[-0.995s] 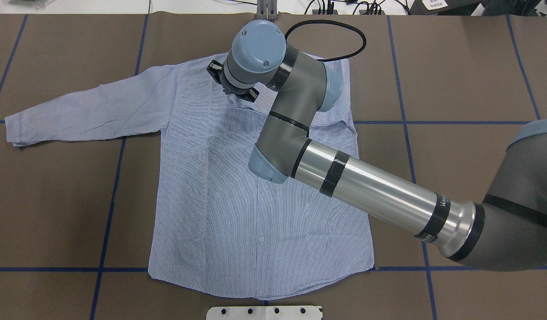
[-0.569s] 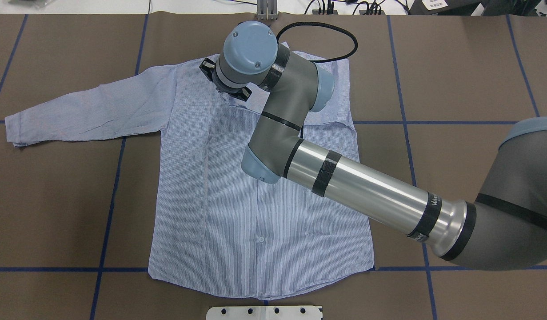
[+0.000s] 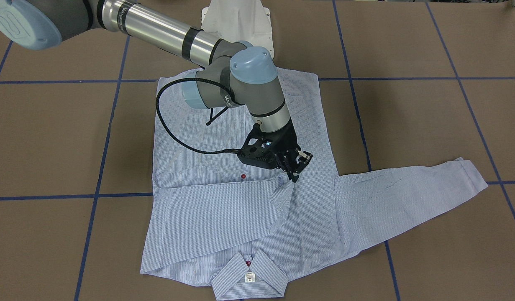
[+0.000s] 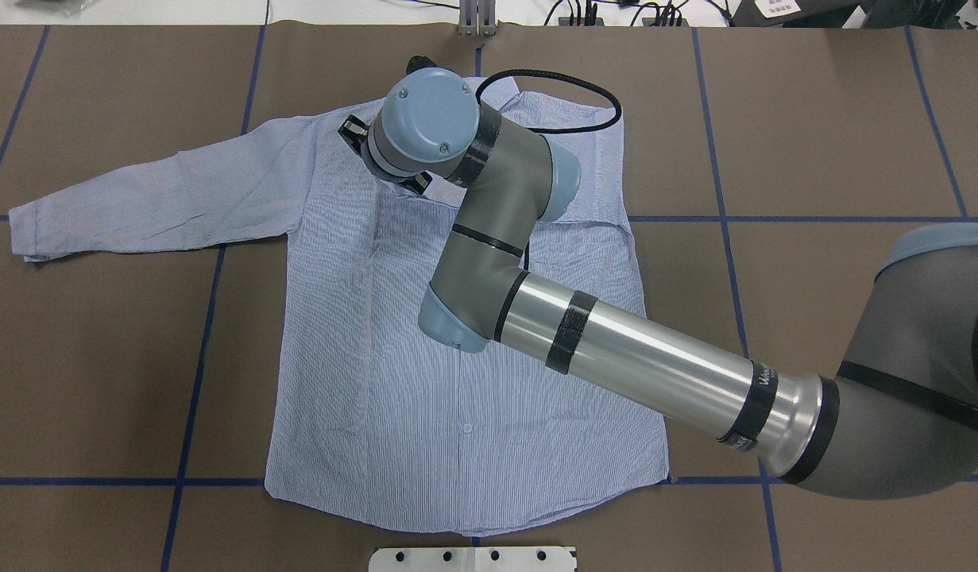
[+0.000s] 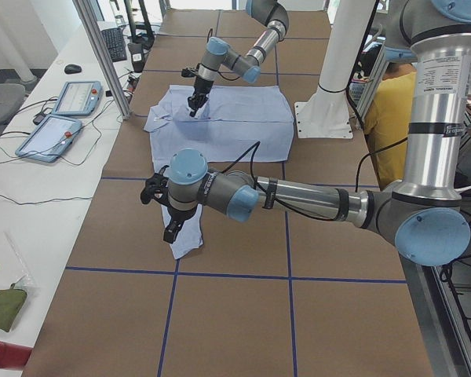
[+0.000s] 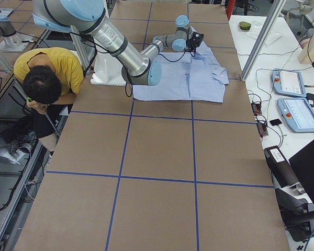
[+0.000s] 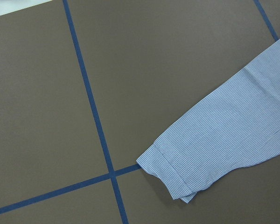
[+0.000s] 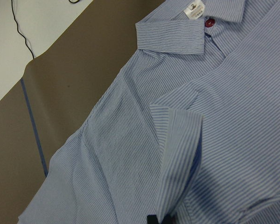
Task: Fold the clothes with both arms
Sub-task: 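Carry the grasped sleeve across the shirt toward the collar with the right gripper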
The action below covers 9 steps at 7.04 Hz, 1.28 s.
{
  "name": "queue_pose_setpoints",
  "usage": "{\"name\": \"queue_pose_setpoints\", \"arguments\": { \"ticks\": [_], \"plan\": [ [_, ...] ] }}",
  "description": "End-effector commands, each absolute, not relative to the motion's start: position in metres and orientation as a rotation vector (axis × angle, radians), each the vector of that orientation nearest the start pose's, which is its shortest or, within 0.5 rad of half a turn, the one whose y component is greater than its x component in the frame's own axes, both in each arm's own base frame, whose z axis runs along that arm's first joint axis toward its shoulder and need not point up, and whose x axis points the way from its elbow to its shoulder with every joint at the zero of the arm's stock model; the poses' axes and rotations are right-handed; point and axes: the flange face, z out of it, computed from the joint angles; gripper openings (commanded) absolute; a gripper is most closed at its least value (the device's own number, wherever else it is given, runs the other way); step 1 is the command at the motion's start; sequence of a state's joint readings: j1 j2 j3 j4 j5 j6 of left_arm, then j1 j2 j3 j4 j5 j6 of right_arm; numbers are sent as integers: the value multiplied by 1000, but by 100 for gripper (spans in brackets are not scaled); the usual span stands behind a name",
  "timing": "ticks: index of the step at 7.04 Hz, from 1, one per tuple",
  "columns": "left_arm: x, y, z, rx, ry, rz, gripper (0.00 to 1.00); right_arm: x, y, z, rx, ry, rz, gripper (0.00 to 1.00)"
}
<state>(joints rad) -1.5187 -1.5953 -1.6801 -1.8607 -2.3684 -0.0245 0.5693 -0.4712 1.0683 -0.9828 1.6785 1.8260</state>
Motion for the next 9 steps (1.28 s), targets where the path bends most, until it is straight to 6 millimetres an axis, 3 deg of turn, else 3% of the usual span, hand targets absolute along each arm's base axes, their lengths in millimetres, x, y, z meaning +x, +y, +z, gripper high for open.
{"name": "queue_pose_setpoints", "arguments": {
  "ticks": [1, 3, 4, 5, 6, 7, 8, 9],
  "plan": [
    [-35, -522, 556, 375, 802, 198, 100, -641, -546, 79, 113, -1213, 672, 99],
    [-28, -524, 554, 423, 804, 229, 100, -647, -539, 75, 123, -1216, 676, 100],
    [-14, -526, 568, 384, 811, 238, 100, -646, -539, 76, 102, -1221, 710, 100],
    [5, -540, 578, 307, 841, 136, 100, -641, -543, 81, 98, -1220, 729, 100],
    [25, -542, 593, 267, 867, 73, 100, -622, -548, 100, 106, -1219, 741, 100],
    [49, -542, 600, 193, 917, -40, 99, -587, -547, 134, 118, -1228, 750, 100],
    [99, -534, 612, 124, 944, -75, 98, -570, -540, 160, 120, -1222, 752, 100],
    [119, -527, 630, 124, 973, -101, 93, -563, -538, 172, 116, -1215, 752, 100]
  ]
}}
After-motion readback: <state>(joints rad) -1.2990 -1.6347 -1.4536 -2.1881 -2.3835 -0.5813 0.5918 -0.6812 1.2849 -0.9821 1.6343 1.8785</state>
